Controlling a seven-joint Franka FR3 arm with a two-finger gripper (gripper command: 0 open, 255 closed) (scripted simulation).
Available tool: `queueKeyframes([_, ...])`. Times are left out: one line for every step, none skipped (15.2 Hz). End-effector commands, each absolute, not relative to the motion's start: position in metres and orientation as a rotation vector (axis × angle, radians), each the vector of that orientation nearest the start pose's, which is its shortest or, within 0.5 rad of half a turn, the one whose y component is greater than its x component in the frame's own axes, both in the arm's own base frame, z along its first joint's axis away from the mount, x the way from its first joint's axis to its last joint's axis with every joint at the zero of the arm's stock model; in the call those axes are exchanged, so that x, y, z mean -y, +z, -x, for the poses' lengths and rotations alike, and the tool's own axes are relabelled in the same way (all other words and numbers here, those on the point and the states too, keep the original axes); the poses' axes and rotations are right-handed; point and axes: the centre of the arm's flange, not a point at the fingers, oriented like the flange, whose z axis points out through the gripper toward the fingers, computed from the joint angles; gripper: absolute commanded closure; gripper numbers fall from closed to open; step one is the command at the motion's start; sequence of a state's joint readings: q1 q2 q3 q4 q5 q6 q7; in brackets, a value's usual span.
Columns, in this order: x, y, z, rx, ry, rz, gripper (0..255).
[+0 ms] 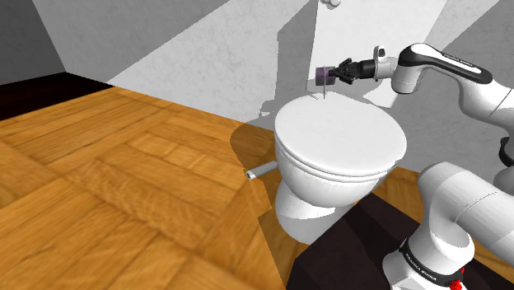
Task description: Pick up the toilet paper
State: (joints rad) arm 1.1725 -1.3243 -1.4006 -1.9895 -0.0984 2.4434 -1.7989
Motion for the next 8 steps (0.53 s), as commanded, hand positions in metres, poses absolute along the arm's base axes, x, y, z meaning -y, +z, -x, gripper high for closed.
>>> queueKeyframes([0.363, 0.485, -0.481, 1.409, -1.923, 1.914, 255])
queueKeyframes([0.363, 0.490, -0.481, 1.409, -1.923, 1.914, 255])
queueKeyframes([0.363, 0.495, -0.481, 1.409, -1.923, 1.914, 255])
queueKeyframes([0.363, 0.500, -0.481, 1.409, -1.923, 1.914, 255])
queueKeyframes([0.363, 0.506, -0.481, 1.409, -1.923, 1.914, 255])
queueKeyframes([0.363, 0.511, -0.481, 1.409, -1.923, 1.914, 255])
queueKeyframes([0.362, 0.512, -0.481, 1.409, -1.923, 1.914, 255])
queueKeyframes([0.363, 0.512, -0.481, 1.409, -1.923, 1.914, 255])
